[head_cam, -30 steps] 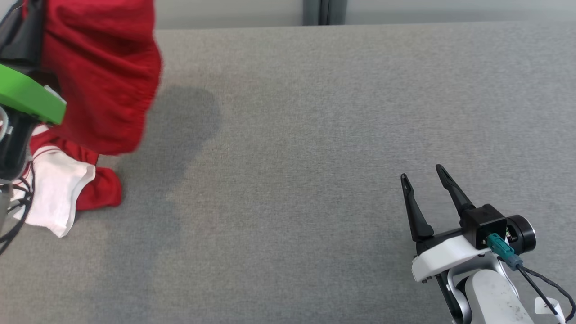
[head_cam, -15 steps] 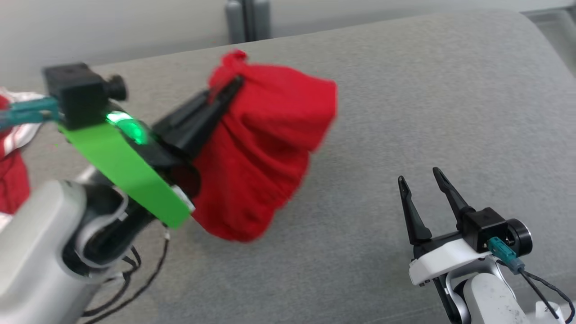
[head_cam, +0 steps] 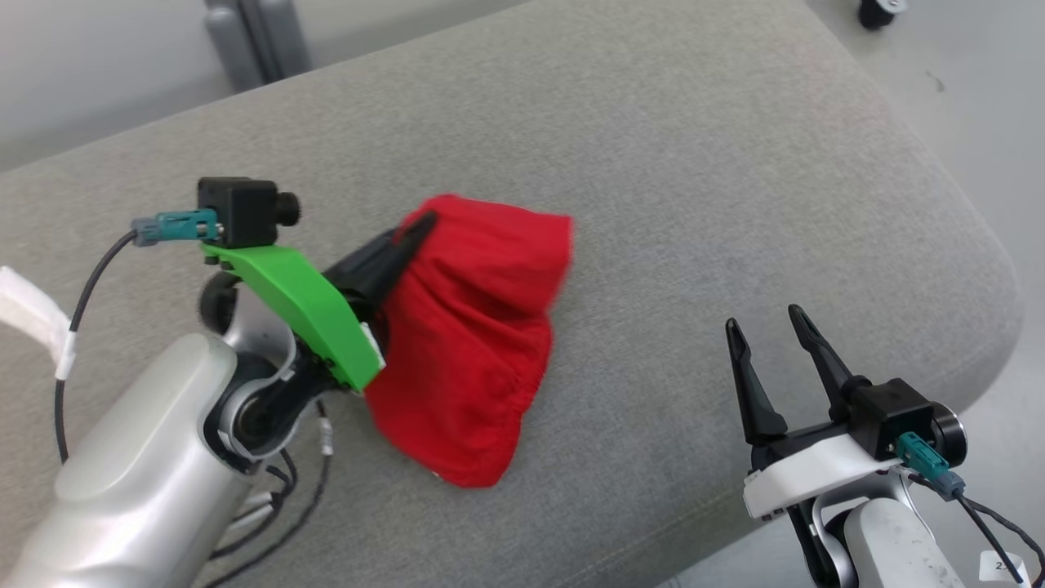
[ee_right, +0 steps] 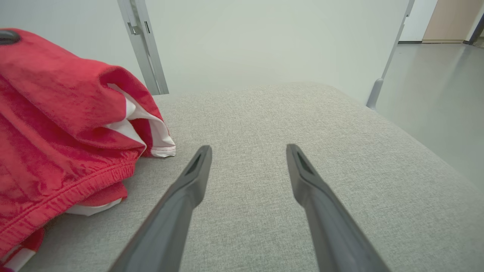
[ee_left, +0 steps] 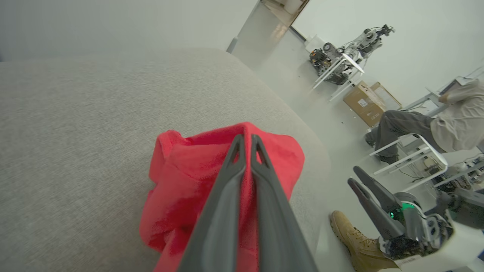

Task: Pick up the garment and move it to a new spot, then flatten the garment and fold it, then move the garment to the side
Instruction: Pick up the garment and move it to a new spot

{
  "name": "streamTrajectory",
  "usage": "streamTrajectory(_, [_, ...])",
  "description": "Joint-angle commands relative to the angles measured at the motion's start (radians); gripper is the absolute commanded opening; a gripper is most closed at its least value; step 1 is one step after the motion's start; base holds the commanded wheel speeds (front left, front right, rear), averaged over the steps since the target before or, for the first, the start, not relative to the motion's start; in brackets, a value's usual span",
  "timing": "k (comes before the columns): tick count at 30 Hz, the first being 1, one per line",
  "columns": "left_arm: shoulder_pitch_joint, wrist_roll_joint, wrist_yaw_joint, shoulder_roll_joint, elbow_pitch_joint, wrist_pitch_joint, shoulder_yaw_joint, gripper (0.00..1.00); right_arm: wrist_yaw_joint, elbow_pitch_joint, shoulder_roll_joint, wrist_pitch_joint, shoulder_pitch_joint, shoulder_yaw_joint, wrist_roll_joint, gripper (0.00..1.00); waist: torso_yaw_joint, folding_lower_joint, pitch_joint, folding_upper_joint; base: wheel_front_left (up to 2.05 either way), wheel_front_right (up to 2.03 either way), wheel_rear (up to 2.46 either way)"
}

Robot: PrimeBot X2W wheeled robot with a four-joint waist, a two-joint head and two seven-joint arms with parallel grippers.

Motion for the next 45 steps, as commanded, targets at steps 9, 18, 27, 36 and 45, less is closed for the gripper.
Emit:
streamTrajectory(9, [-0.083, 0.282, -0.013, -0.046, 0.465, -0.334, -0.055, 1.0, -0.001, -0.006, 0.0, -0.003, -0.009, -0.003, -0.006, 1.0, -0.03, 0.0, 0.037, -0.0001, 0.0, 0.0, 0.0])
streamTrajectory(18, [-0.059, 0.457, 0.028, -0.133, 0.495, -0.457, 0.028, 1.0, -0.001, -0.016, -0.001, -0.003, 0.007, -0.045, -0.05, 1.0, 0.07, 0.0, -0.023, -0.0001, 0.0, 0.0, 0.0])
streamTrajectory(27, [0.308, 0.728, 0.079, -0.233, 0.122, -0.455, 0.345, 1.0, -0.002, -0.02, -0.001, -0.003, 0.045, -0.108, -0.107, 1.0, 0.2, 0.0, -0.105, -0.0001, 0.0, 0.0, 0.0])
streamTrajectory(36, [0.577, 0.911, 0.043, -0.331, 0.012, -0.455, 0.513, 1.0, -0.002, -0.015, -0.001, -0.003, 0.112, -0.159, -0.153, 1.0, 0.326, 0.0, -0.173, -0.0001, 0.0, 0.0, 0.0])
streamTrajectory(45, [0.741, 1.024, 0.018, -0.373, 0.032, -0.455, 0.648, 1.0, -0.001, -0.011, -0.001, -0.003, 0.179, -0.177, -0.163, 1.0, 0.396, 0.0, -0.214, -0.0001, 0.0, 0.0, 0.0])
